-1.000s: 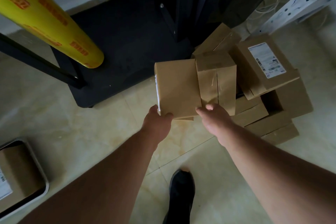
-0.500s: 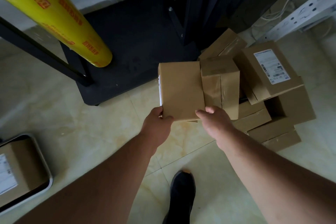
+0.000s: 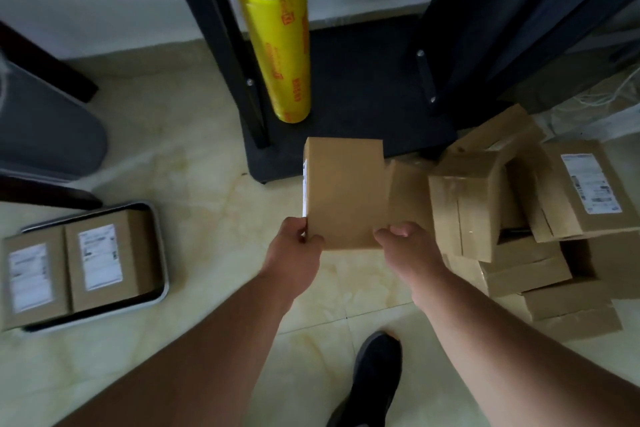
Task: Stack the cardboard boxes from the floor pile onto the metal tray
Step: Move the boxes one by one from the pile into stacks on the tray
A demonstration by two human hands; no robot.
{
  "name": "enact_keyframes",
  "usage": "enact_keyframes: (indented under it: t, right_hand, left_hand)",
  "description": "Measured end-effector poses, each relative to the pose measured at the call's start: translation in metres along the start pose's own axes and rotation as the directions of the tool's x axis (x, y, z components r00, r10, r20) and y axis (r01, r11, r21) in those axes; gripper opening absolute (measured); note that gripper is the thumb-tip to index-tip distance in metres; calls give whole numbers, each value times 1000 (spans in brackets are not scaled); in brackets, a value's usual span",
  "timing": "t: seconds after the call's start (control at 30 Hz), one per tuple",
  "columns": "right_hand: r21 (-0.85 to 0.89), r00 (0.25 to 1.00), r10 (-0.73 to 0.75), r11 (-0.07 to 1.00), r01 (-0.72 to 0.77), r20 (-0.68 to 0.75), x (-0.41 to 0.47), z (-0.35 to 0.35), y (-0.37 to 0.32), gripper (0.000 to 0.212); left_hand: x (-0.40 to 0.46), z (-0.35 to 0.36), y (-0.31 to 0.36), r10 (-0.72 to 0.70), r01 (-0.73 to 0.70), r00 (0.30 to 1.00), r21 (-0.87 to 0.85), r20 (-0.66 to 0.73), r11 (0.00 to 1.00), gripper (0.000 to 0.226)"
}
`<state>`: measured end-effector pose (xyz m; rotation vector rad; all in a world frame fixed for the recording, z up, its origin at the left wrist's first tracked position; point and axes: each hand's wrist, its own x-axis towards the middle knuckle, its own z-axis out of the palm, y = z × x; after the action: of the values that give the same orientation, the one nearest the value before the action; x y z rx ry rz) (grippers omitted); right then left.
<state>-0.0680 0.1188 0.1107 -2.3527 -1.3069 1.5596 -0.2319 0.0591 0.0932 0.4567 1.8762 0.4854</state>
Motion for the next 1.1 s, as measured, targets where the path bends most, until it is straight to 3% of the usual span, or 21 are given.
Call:
enact_keyframes:
  t: [0.13,0.37,0.57,0.83,1.0,1.1]
  right_hand:
    - [-50,997,-47,997,50,57,-25,51,-17,19]
    - [-234,982,-142,958,167,121,-66,152,-49,33]
    - [-218,977,-145,960,177,154,-111,254,-67,27]
    - [-198,953,-207,947,252,222,-168,372,-80,11]
    - [-189,933,-231,939,288,275,-189,421,-79,27]
    - [-185,926,-226,939,289,301,-201,447,-80,23]
  left_hand:
    - [-3,-52,-32,-15,11,998,-71,-57,997,30]
    - [-10,-153,-97,-94,62,982,-196,-163,979,20]
    - [-20,-248,-168,-141,69,949,-253,-280,965,4]
    - [-32,-343,-252,-201,69,930,-390,-309,918,20]
    - [-35,-382,-283,-206,77,927,-379,-312,922,24]
    - [-36,-403,-305,-215,86,924,-377,-316,922,33]
